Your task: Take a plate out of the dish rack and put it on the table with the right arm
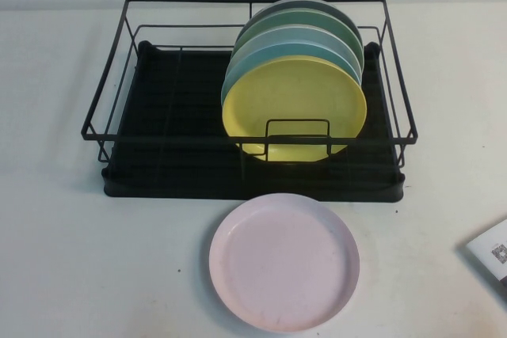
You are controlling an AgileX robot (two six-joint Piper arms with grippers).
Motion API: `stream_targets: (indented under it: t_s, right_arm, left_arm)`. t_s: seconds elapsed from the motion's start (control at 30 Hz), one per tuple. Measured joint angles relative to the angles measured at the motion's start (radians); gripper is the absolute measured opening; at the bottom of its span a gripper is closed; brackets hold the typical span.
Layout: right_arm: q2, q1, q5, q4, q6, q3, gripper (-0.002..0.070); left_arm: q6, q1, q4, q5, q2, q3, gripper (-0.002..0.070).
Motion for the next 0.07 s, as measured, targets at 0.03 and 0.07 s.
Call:
stream_targets:
  t_s: [0.03,0.07]
  right_arm:
    - [0.000,0.000,0.000,0.000,0.000,0.000,-0.0018]
    - [0.000,0.000,0.000,0.000,0.000,0.000,-0.0018]
  left_arm:
    - [0.000,0.000,0.000,0.000,0.000,0.000,-0.0006]
    - [0.000,0.000,0.000,0.000,0.000,0.000,-0.0006]
